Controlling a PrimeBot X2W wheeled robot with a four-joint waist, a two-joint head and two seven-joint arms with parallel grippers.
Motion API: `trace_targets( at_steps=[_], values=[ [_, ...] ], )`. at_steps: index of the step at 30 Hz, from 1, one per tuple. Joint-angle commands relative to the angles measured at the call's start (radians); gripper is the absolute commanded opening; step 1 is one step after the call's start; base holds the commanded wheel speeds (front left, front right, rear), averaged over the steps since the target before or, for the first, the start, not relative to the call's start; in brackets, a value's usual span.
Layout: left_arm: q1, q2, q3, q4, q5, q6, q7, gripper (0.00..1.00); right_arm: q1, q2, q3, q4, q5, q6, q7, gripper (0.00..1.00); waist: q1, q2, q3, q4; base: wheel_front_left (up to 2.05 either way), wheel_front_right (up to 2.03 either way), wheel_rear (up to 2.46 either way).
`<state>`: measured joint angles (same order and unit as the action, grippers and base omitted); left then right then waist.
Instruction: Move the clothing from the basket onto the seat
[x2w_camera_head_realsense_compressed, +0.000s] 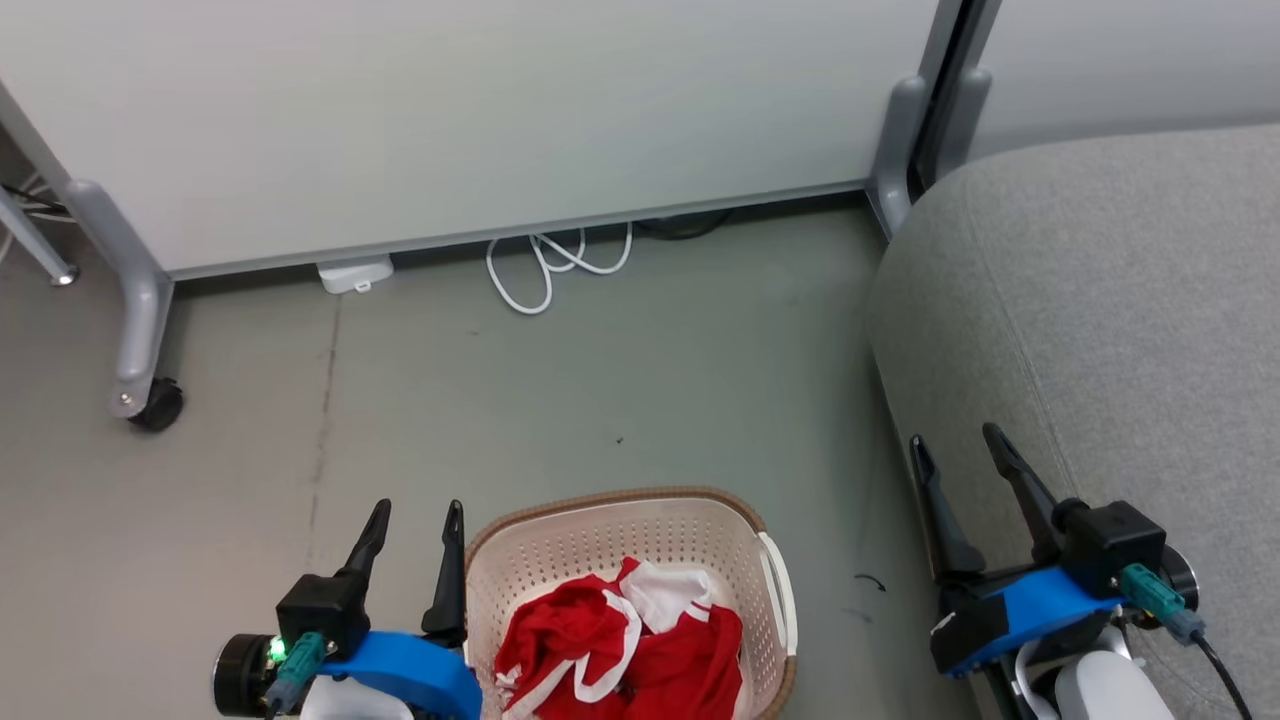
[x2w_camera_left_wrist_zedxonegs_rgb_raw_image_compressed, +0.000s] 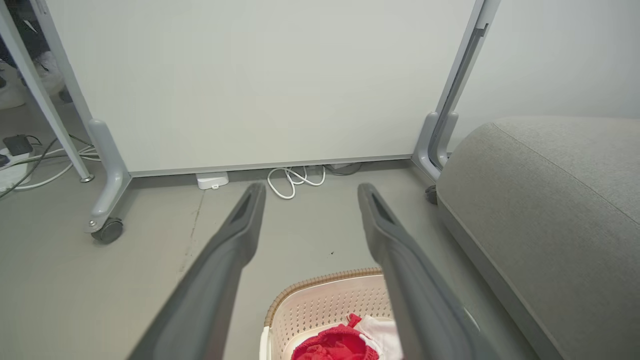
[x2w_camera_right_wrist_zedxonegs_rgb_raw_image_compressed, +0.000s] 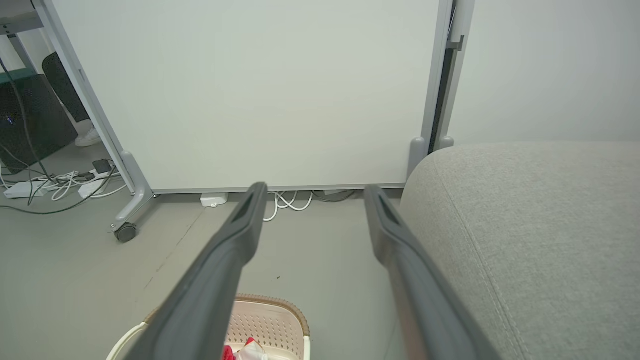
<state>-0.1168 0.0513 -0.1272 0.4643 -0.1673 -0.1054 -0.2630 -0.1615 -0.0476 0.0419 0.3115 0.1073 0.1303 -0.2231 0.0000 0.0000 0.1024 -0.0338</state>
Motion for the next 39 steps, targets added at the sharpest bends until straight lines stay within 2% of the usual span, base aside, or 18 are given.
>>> trace_targets(
  at_steps=[1,13,22,30,39],
  values=[
    [-0.027,0.001,-0.006,0.013,-0.003,-0.005,-0.003,1.00,-0.018,-0.005,0.003,-0.005,0.003,0.001,-0.008,1.00,0.0000,0.0000,0.043,-0.032,0.00,0.00,0.00],
    [-0.200,0.040,-0.079,0.274,-0.027,-0.024,0.023,1.00,-0.110,-0.004,0.072,-0.021,0.037,0.001,-0.026,1.00,0.0000,0.0000,0.266,-0.168,0.00,0.00,0.00],
    [-0.325,0.070,-0.127,0.478,-0.053,-0.028,0.097,1.00,-0.160,-0.004,0.131,-0.022,0.089,0.001,-0.042,1.00,0.0000,0.0000,0.406,-0.254,0.00,0.00,0.00],
    [-0.417,0.093,-0.169,0.600,-0.079,-0.025,0.137,1.00,-0.180,-0.003,0.151,-0.048,0.126,0.001,-0.043,1.00,0.0000,0.0000,0.496,-0.310,0.00,0.00,0.00],
    [-0.481,0.130,-0.195,0.678,-0.069,-0.015,0.127,1.00,-0.190,-0.003,0.173,-0.076,0.161,0.001,-0.043,1.00,0.0000,0.0000,0.559,-0.350,0.00,0.00,0.00]
  ],
)
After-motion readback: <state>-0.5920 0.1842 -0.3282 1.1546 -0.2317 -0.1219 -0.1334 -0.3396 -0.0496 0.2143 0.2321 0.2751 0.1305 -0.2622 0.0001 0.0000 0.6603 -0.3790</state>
